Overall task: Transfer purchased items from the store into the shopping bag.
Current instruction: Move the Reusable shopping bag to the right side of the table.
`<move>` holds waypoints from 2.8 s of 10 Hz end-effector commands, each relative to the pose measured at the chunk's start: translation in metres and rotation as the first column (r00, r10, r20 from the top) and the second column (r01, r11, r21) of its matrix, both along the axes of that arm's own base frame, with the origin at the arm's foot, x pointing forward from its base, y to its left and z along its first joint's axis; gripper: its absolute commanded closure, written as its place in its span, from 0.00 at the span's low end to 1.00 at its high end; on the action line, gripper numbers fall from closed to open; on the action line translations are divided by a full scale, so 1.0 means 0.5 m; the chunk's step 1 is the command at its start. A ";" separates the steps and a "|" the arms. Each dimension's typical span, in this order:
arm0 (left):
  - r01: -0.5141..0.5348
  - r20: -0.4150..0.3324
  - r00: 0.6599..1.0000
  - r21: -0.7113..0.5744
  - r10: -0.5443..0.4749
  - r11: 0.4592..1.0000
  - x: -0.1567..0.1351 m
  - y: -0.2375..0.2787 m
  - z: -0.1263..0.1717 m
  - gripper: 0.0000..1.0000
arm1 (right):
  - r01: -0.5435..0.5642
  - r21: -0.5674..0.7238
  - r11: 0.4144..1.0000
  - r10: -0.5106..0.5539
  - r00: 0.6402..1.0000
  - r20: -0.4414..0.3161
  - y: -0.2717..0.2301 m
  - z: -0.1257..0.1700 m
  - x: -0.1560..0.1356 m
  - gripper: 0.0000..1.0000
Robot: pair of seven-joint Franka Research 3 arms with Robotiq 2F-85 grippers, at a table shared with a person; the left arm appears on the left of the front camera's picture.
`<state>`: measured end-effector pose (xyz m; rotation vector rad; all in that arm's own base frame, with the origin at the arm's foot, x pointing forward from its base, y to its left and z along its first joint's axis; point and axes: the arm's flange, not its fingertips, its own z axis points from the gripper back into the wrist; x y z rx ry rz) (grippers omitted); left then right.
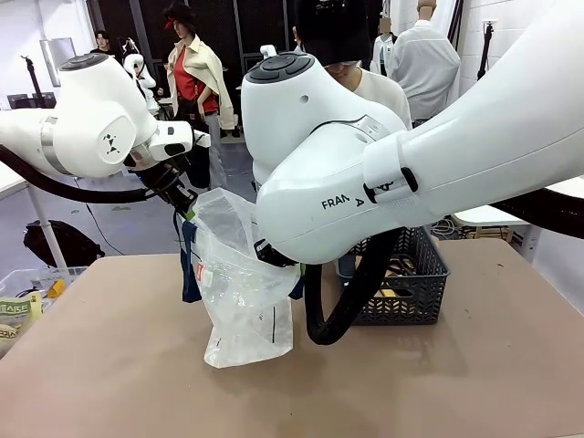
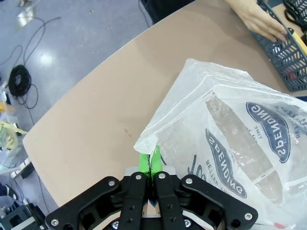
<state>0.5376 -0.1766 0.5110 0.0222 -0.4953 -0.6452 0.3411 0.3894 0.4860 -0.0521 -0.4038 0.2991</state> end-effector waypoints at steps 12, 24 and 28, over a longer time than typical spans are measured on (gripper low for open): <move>-0.006 -0.004 1.000 0.002 0.006 1.000 0.000 0.006 0.009 1.00 | 0.001 0.004 1.000 -0.001 1.000 0.001 -0.005 -0.003 -0.004 1.00; -0.006 -0.004 1.000 0.002 0.006 1.000 0.000 0.006 0.009 1.00 | 0.001 0.004 1.000 -0.001 1.000 0.001 -0.005 -0.003 -0.004 1.00; -0.006 -0.004 1.000 0.002 0.006 1.000 0.000 0.006 0.009 1.00 | 0.001 0.004 1.000 -0.001 1.000 0.001 -0.005 -0.003 -0.004 1.00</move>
